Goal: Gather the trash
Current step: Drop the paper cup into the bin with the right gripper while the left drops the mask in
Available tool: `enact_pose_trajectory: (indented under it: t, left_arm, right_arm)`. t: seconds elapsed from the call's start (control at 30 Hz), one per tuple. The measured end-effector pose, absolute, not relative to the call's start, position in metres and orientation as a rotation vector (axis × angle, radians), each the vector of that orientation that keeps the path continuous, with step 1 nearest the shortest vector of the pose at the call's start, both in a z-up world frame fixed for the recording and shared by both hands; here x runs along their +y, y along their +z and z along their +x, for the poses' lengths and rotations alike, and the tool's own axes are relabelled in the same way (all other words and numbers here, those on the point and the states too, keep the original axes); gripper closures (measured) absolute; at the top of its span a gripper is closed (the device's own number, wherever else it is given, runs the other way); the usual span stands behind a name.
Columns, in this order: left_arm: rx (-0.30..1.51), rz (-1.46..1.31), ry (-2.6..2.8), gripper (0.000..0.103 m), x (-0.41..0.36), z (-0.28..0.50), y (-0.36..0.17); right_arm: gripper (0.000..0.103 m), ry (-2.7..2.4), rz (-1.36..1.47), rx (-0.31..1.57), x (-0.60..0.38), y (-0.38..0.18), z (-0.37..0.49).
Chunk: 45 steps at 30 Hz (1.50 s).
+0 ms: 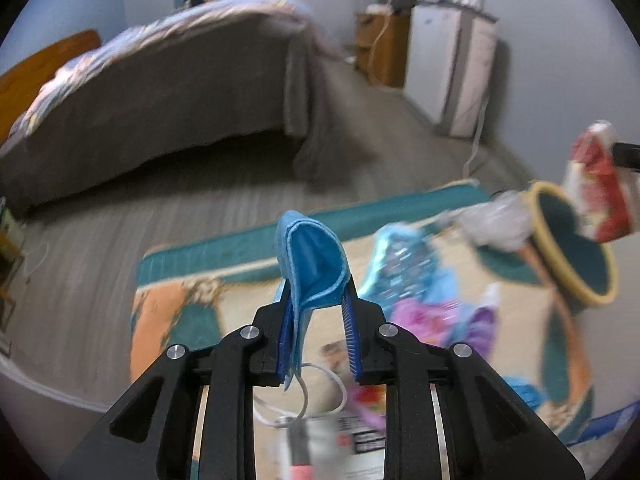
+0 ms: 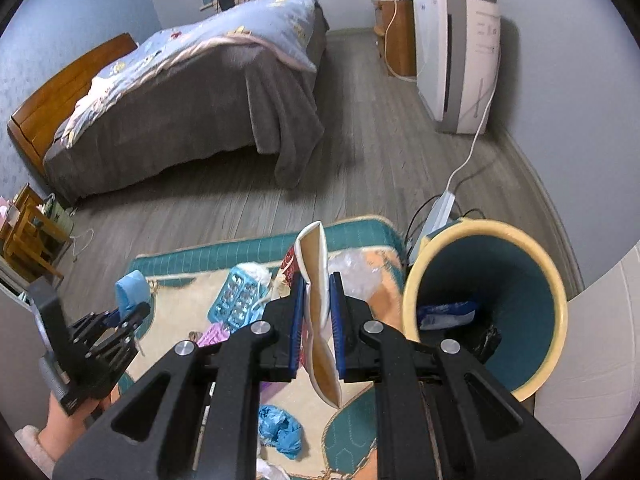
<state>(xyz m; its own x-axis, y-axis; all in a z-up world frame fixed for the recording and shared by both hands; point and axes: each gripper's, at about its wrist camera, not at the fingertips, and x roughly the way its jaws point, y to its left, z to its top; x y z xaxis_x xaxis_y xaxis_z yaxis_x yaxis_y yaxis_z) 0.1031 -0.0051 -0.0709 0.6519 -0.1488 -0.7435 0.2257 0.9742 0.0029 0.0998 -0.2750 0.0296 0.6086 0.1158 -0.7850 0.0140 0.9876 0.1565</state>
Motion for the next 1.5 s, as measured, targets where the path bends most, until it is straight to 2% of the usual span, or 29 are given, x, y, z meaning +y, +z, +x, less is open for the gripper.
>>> enact_pose_trajectory:
  t: [0.27, 0.67, 0.97, 1.3, 1.47, 1.5]
  left_arm:
    - [0.774, 0.111, -0.362, 0.079, -0.071, 0.085, -0.020]
    - [0.771, 0.217, -0.559, 0.079, -0.175, 0.072, 0.005]
    - [0.774, 0.287, -0.663, 0.079, -0.237, 0.068, 0.004]
    - [0.798, 0.322, -0.754, 0.078, -0.296, 0.084, -0.016]
    - [0.760, 0.272, -0.769, 0.077, -0.313, 0.099, -0.010]
    - [0.749, 0.274, -0.770, 0.076, -0.315, 0.100, -0.008]
  right_arm:
    - [0.091, 0.036, 0.176, 0.860, -0.300, 0.049, 0.095]
    - [0.091, -0.036, 0.277, 0.783, -0.385, 0.070, 0.085]
    - [0.091, -0.166, 0.330, 0.839, -0.454, 0.042, 0.084]
    - [0.091, -0.295, 0.358, 0.916, -0.468, 0.007, 0.089]
    - [0.090, -0.300, 0.368, 0.868, -0.469, 0.013, 0.088]
    - [0.087, -0.300, 0.370, 0.855, -0.470, 0.015, 0.088]
